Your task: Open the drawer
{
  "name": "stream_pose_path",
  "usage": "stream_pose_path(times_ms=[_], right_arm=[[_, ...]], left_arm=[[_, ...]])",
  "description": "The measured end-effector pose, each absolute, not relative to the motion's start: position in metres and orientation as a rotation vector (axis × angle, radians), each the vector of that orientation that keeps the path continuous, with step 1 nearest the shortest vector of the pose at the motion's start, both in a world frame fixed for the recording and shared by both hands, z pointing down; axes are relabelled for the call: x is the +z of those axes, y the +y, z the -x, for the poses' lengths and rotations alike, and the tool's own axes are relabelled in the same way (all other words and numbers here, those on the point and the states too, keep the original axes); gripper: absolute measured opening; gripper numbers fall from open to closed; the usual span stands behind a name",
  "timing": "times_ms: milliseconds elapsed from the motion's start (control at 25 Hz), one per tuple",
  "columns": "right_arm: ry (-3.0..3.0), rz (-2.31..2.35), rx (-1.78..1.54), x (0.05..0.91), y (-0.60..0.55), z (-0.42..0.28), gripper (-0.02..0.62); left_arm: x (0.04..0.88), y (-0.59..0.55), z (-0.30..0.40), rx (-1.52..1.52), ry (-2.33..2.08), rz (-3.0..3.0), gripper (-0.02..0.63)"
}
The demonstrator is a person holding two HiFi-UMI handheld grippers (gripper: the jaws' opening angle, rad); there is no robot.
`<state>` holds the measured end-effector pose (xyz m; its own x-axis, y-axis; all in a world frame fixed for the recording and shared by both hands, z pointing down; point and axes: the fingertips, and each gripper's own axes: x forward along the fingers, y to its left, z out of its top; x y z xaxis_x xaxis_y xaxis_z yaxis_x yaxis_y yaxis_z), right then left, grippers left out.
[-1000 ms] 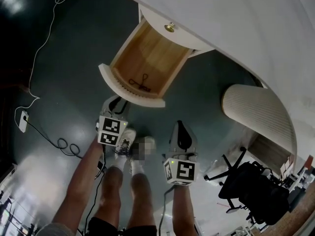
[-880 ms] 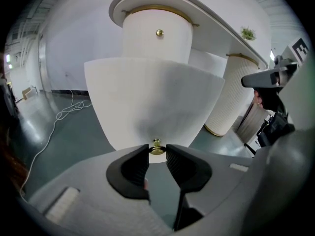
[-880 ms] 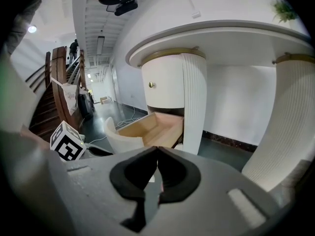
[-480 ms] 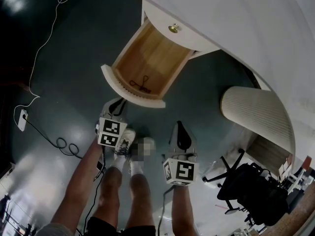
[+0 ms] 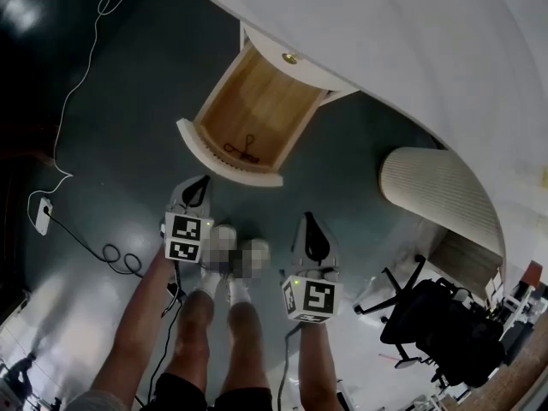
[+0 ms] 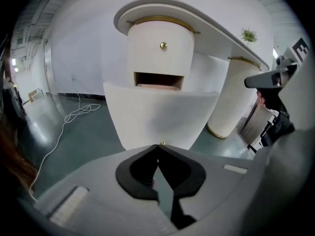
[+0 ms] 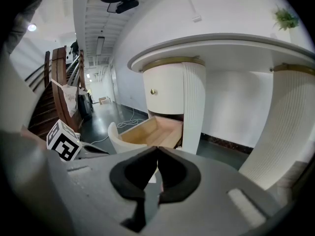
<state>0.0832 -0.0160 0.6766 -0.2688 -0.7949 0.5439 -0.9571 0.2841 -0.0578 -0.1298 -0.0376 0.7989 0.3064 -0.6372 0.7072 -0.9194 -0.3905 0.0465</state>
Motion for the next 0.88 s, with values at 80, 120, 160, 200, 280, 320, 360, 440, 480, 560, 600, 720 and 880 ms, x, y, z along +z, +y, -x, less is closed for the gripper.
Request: stream_pose_path(times_ms=[80,120,160,200,280,320,360,440,480,560,600,720,880], right_arm=[[-2.149,-1.584,0.529,0.666,-0.018,-0.085,0.006],[-2.150,-1.587,0.523,0.660,-0.019,-0.085,0.006],[-2.151,-1.589,0.517,0.654,-0.020,-0.086,0.006],[-2.151,-1.590,0.511,0.649,-0.022,-0.087,0.006],[-2.151,-1.596,0.506,0.637,-0.026,-0.090,0.006],[-2.150,-1.600,0.503,0.631,-0.028,-0.091,0.006],[-2.149,-1.603,0.501,0.625,-0.029,-0.093,0.006],[-2.148,-1.605,0.492,0.610,-0.032,-0.096,0.006],[-2.150,-1.605,0.485,0.602,-0.033,-0.097,0.006],[-2.153,-1.610,0.471,0.587,-0.037,-0.099,0.006],[-2.155,-1.615,0.464,0.579,-0.039,-0.100,0.006],[-2.158,-1.631,0.449,0.556,-0.046,-0.104,0.006],[-2.159,-1.652,0.421,0.524,-0.059,-0.105,0.006]], left_arm=[[0.787,-0.037,0.129,0.841,-1.382,-2.140,0.009],[0.780,-0.037,0.128,0.837,-1.383,-2.143,0.009],[0.773,-0.037,0.127,0.831,-1.386,-2.146,0.009],[0.765,-0.037,0.127,0.824,-1.390,-2.147,0.009],[0.750,-0.040,0.126,0.810,-1.401,-2.150,0.009],[0.741,-0.041,0.126,0.805,-1.405,-2.153,0.009],[0.733,-0.042,0.126,0.801,-1.408,-2.156,0.009],[0.713,-0.045,0.124,0.793,-1.414,-2.166,0.009],[0.702,-0.048,0.123,0.787,-1.419,-2.173,0.009],[0.679,-0.054,0.122,0.768,-1.434,-2.190,0.009],[0.667,-0.059,0.121,0.754,-1.444,-2.198,0.009],[0.631,-0.073,0.118,0.712,-1.474,-2.224,0.009],[0.584,-0.094,0.116,0.673,-1.495,-2.270,0.009]])
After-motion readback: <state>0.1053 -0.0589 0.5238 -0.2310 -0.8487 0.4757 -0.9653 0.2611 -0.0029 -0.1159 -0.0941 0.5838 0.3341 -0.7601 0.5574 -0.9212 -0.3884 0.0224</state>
